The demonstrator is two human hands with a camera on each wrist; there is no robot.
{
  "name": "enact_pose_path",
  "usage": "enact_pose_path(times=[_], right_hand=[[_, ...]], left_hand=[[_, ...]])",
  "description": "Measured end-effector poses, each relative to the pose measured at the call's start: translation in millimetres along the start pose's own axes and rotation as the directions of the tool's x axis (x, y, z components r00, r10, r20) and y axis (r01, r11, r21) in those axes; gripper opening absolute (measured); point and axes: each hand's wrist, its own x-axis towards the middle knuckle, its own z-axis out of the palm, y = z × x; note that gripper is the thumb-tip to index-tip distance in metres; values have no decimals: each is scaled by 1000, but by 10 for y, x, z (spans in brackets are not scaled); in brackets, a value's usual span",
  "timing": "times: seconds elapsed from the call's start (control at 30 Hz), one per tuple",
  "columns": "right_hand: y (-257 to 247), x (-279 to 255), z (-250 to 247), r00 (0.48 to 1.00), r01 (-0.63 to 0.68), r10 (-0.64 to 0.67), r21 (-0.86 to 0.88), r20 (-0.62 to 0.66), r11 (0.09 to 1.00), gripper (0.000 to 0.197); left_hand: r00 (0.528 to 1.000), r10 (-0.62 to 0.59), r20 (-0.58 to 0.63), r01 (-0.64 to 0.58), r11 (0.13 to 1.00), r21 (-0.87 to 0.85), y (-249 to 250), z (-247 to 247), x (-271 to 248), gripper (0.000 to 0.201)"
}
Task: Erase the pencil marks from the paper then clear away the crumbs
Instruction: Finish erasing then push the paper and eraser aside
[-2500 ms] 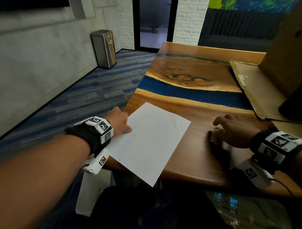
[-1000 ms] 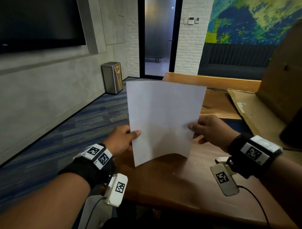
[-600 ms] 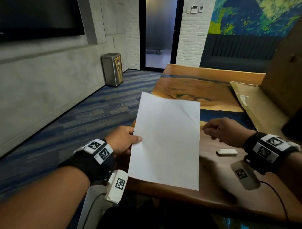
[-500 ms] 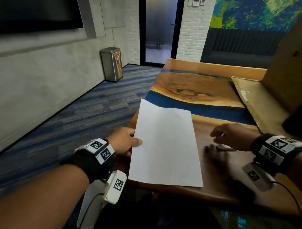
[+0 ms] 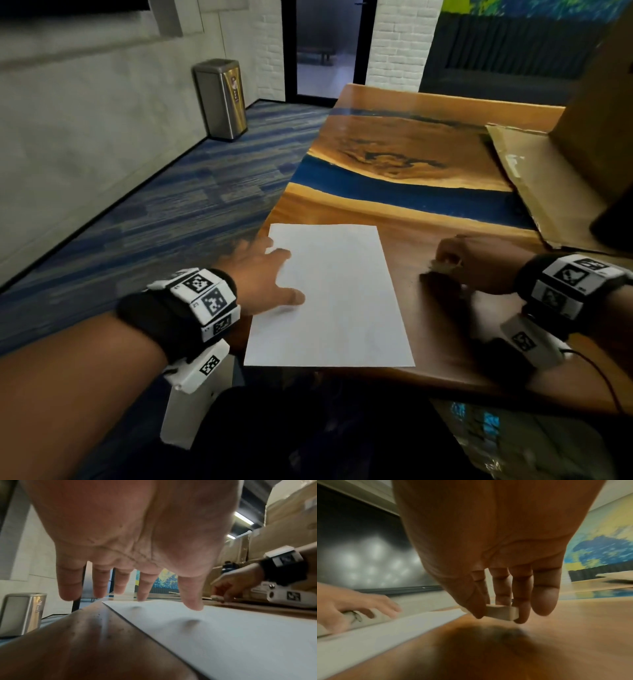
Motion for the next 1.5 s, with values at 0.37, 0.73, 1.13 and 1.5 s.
enact_pose_path(times=[0.37, 0.73, 1.13, 1.5], right_hand=[[-672, 102, -81, 972, 236, -236, -17, 18, 971, 14], [-938, 374, -30, 947, 312, -316, -71, -62, 947, 27], [-1200, 577, -57, 899, 436, -438, -109, 13, 893, 29], [-1394, 369, 22, 775, 630, -623, -48, 106, 775, 32]], left_hand=[[969, 207, 138, -223, 968, 115, 162, -103, 105, 86], [943, 141, 302, -230, 931, 283, 67, -143, 608, 138], [941, 174, 289, -253, 930, 265, 12, -84, 631, 144], [935, 185, 303, -276, 916, 292, 53, -110, 626, 141]])
